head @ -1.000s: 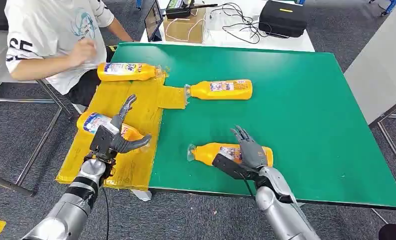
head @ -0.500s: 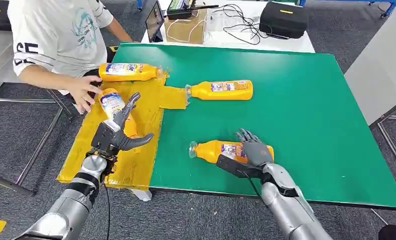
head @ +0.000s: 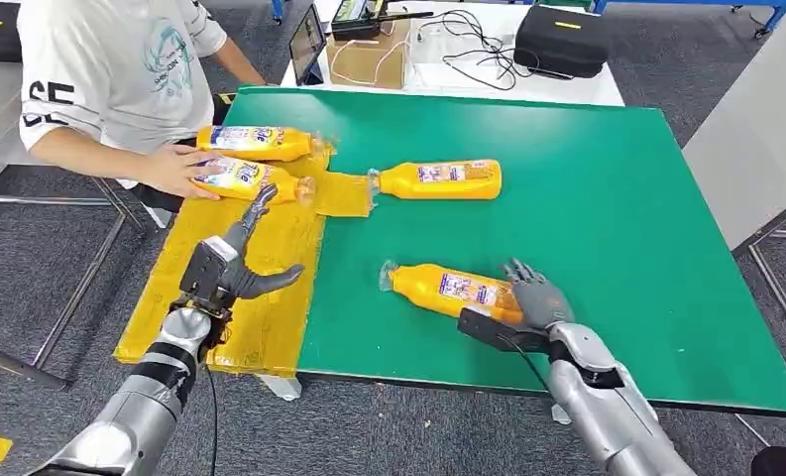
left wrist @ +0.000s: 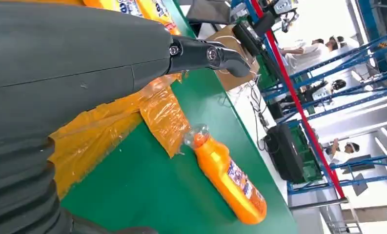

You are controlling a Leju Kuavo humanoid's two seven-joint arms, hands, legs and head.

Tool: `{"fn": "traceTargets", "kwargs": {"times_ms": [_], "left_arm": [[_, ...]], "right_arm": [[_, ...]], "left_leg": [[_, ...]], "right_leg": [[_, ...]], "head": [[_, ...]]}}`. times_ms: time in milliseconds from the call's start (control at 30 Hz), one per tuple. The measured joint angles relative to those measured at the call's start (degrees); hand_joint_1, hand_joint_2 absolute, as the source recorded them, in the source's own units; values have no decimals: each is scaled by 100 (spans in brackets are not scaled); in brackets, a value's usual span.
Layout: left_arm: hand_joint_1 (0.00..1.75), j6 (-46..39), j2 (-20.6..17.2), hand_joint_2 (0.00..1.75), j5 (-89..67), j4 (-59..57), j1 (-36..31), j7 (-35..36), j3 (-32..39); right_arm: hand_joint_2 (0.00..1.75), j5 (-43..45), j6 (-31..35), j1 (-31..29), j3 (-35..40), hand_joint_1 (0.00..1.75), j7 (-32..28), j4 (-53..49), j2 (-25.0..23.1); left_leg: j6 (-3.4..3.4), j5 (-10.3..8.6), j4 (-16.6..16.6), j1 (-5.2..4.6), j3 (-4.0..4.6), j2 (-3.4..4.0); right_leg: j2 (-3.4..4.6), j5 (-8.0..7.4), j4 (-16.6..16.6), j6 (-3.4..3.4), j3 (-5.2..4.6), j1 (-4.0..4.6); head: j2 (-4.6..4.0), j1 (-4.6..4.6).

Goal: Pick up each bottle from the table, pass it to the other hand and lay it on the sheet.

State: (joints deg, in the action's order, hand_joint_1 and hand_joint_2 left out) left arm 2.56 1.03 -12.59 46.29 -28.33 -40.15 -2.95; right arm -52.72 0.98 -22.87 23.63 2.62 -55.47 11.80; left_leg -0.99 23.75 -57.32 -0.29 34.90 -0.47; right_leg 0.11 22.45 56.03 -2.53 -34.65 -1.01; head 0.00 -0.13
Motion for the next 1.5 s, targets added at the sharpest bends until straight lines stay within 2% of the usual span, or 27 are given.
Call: {"fn": "traceTargets", "kwargs": {"times_ms": [33, 667, 833, 933, 1000, 1133, 1233, 1367, 1500], "left_arm": [[0, 4, 0, 175, 0, 0, 0, -2, 7], [0, 59, 2, 175, -2, -13, -32, 0, 44], [0, 162, 4, 175, 15, -37, -59, -2, 44], [0, 195, 4, 175, 65, -61, -94, 0, 42], [0, 179, 13, 175, 70, -96, -133, -2, 42], [0, -146, 98, 175, 35, -389, -315, 0, 44], [0, -315, 201, 175, -66, -605, -439, 79, 42], [0, -358, 343, 175, -111, -791, -513, 190, 44], [0, -334, 527, 175, 129, -885, -549, 459, 87]], "right_arm": [[175, 2, -28, 25, 0, 175, 8, -59, 39], [175, 275, -304, 67, 4, 175, -179, -206, 208], [175, 571, -520, -33, 0, 175, -433, -147, 245], [175, 932, -675, -154, -7, 175, -786, 1, 247], [175, 1194, -550, -180, -37, 175, -986, 85, 223], [175, 1536, 543, -78, -271, 175, -1145, 257, -272], [175, 1776, 1059, -16, -400, 175, -1259, 329, -705], [175, 2357, 1627, -22, -645, 175, -1657, 479, -1253], [175, 2839, 1827, -125, -815, 175, -1967, 731, -1739]], "left_leg": [[0, 0, 0, 0, 0, 1], [0, 0, 0, 1, 0, 1], [0, 1, 0, 1, 2, 1], [0, 0, 0, 1, 0, 7], [0, 0, 0, 1, 1, 6], [1, 0, 0, 2, 4, 12], [3, -2, 0, 4, 11, 13], [3, -2, 2, 6, 24, 10], [2, -1, 1, 2, 30, 12]], "right_leg": [[0, 0, 0, 0, -1, 0], [0, 0, 0, 0, -2, 1], [0, 0, 0, 0, -3, 1], [1, 0, 0, 0, -3, 1], [1, 0, 1, 0, -3, 1], [4, -1, 5, -1, -14, 3], [4, -1, 10, 0, -21, 5], [3, 0, 11, 0, -30, 5], [4, 0, 10, 0, -34, 1]], "head": [[0, -4], [0, -2], [0, -4], [2, -2], [0, -2], [2, -4], [0, -4], [2, -2], [0, -2]]}}
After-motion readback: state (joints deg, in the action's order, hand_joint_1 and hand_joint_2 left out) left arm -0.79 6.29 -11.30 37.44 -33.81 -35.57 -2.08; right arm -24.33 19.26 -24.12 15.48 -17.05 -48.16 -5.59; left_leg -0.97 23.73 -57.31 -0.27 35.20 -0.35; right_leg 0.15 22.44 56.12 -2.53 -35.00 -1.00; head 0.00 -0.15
